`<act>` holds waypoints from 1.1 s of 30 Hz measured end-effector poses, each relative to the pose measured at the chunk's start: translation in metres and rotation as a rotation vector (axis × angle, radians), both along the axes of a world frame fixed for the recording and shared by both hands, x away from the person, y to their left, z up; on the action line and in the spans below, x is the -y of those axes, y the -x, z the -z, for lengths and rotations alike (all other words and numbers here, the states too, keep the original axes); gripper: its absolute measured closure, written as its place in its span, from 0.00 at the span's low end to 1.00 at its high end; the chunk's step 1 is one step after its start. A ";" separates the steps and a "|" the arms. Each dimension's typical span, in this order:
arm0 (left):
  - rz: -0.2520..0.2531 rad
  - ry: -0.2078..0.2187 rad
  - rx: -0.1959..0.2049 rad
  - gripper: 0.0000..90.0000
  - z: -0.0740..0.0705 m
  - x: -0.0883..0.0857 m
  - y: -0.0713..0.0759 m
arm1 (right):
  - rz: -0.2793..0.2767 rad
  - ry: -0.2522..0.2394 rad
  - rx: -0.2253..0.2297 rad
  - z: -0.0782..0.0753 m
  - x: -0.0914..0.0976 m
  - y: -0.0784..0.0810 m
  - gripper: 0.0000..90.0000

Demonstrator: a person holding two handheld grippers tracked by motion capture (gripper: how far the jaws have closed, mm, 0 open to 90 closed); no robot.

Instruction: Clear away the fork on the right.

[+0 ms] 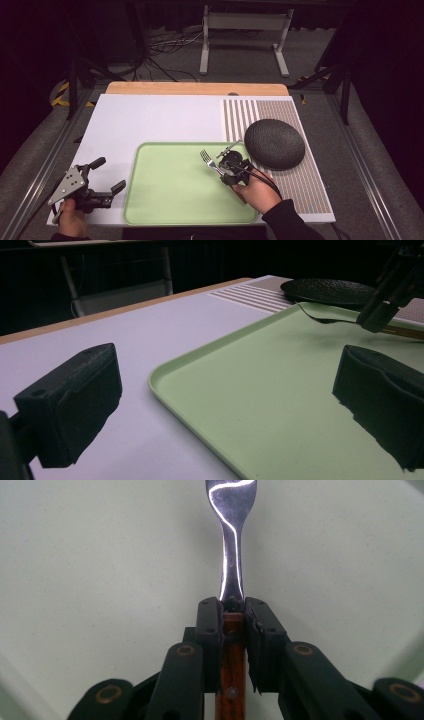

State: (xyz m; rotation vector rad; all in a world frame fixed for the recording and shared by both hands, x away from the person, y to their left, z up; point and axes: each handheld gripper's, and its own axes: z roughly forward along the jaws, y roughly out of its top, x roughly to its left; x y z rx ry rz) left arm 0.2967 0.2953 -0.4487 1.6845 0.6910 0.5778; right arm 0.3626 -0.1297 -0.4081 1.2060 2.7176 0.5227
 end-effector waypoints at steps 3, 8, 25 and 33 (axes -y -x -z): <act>0.000 -0.001 0.000 0.00 0.000 0.000 0.000 | -0.006 0.007 -0.008 0.002 0.000 0.000 0.86; -0.002 0.001 0.001 0.00 0.000 0.000 0.000 | -0.002 0.016 -0.020 0.005 0.002 -0.002 0.86; -0.002 0.000 0.000 0.00 0.000 0.000 0.000 | -0.019 0.004 -0.034 0.009 0.004 -0.001 0.74; -0.004 0.003 0.000 0.00 0.000 0.000 0.000 | -0.070 -0.043 0.011 0.000 0.005 -0.001 0.43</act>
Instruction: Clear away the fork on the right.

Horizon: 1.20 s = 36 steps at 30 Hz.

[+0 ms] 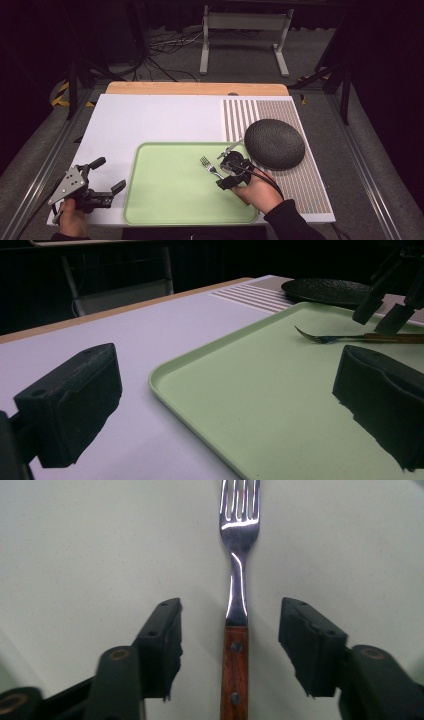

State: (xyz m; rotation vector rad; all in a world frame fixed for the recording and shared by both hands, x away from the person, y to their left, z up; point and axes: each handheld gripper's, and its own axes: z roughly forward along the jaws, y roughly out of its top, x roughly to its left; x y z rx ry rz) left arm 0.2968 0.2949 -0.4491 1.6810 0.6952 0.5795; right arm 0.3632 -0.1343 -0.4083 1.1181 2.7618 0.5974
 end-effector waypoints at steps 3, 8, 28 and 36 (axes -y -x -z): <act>0.000 -0.001 0.000 0.00 0.000 0.000 0.000 | -0.039 0.005 0.023 -0.002 0.000 -0.001 0.37; 0.002 -0.004 -0.005 0.00 0.000 0.000 0.000 | -0.173 0.015 0.111 -0.008 0.001 0.000 0.26; 0.003 -0.002 -0.002 0.00 0.000 -0.001 0.000 | -0.355 -0.080 0.144 0.001 -0.016 -0.017 1.00; 0.004 -0.003 -0.001 0.00 0.000 -0.001 0.000 | -0.374 -0.062 0.133 0.011 -0.019 -0.025 1.00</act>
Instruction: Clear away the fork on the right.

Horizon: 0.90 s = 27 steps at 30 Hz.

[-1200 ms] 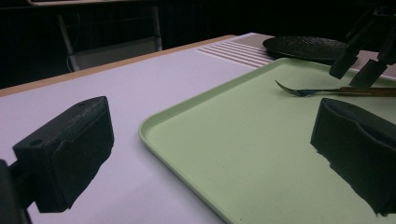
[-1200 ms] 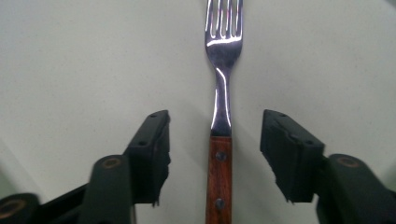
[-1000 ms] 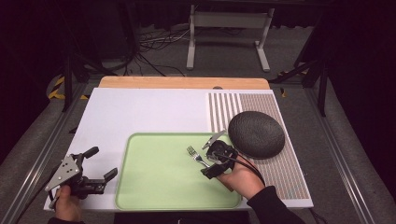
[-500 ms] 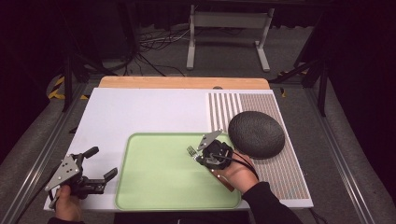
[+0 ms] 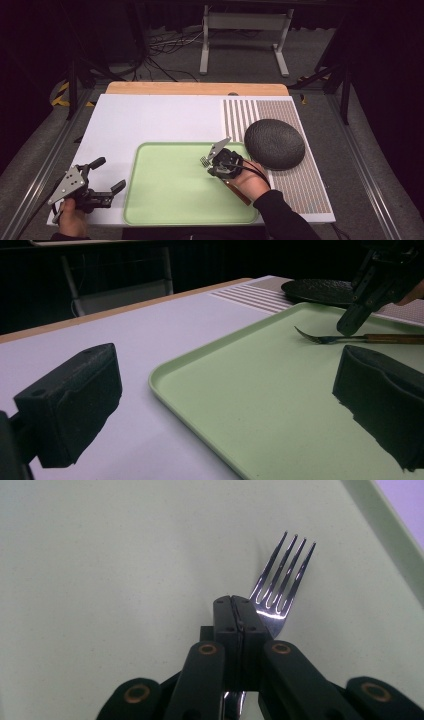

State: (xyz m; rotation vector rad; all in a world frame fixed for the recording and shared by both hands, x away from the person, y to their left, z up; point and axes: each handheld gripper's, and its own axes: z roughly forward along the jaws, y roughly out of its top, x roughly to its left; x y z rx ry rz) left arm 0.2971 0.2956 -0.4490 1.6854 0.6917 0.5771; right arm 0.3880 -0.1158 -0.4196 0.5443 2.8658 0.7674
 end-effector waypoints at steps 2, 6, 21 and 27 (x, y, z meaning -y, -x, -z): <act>0.000 -0.001 0.000 0.00 0.000 0.000 0.000 | -0.013 0.004 -0.007 0.004 0.000 -0.002 1.00; 0.001 -0.001 0.000 0.00 0.000 0.000 0.000 | -0.019 0.014 -0.008 0.008 -0.001 -0.004 1.00; 0.004 0.001 -0.001 0.00 0.000 0.000 0.000 | -0.010 0.019 -0.011 0.012 -0.001 -0.007 1.00; 0.005 0.001 -0.001 0.00 0.000 0.000 0.000 | 0.009 0.016 -0.009 0.012 0.005 -0.010 1.00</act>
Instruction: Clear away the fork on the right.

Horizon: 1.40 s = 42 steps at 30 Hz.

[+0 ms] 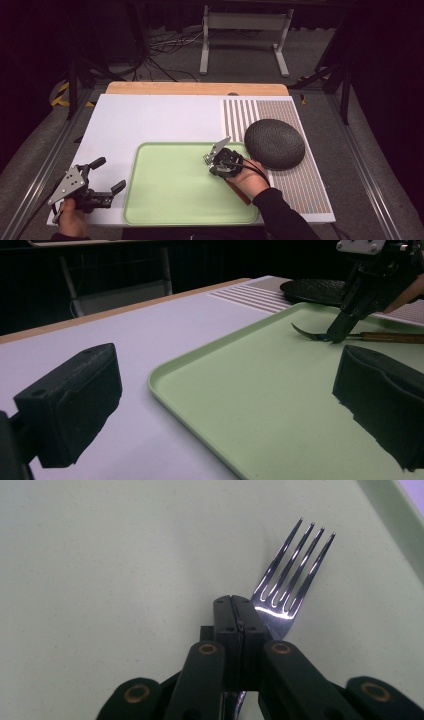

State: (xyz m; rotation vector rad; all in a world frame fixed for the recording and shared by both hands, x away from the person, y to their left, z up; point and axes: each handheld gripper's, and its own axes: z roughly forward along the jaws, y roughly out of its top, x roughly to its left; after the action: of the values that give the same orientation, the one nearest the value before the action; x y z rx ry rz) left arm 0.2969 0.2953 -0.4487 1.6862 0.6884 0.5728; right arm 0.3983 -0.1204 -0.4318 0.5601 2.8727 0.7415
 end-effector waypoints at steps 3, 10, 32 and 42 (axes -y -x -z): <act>0.000 0.000 0.000 0.00 0.000 0.000 0.000 | 0.010 0.000 0.000 0.000 0.003 -0.002 1.00; 0.000 0.000 0.000 0.00 0.000 0.000 0.000 | 0.056 -0.006 0.008 0.000 0.015 -0.010 1.00; -0.002 -0.002 -0.002 0.00 0.000 0.000 0.000 | 0.151 -0.008 0.016 -0.001 0.045 -0.023 1.00; -0.004 0.000 -0.002 0.00 0.001 0.000 0.000 | 0.191 -0.020 0.012 -0.002 0.058 -0.026 1.00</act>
State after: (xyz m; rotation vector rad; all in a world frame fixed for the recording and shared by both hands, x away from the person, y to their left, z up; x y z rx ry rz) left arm 0.2973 0.2948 -0.4495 1.6857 0.6937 0.5742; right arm 0.4239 -0.1780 -0.4301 0.8156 2.7532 0.7407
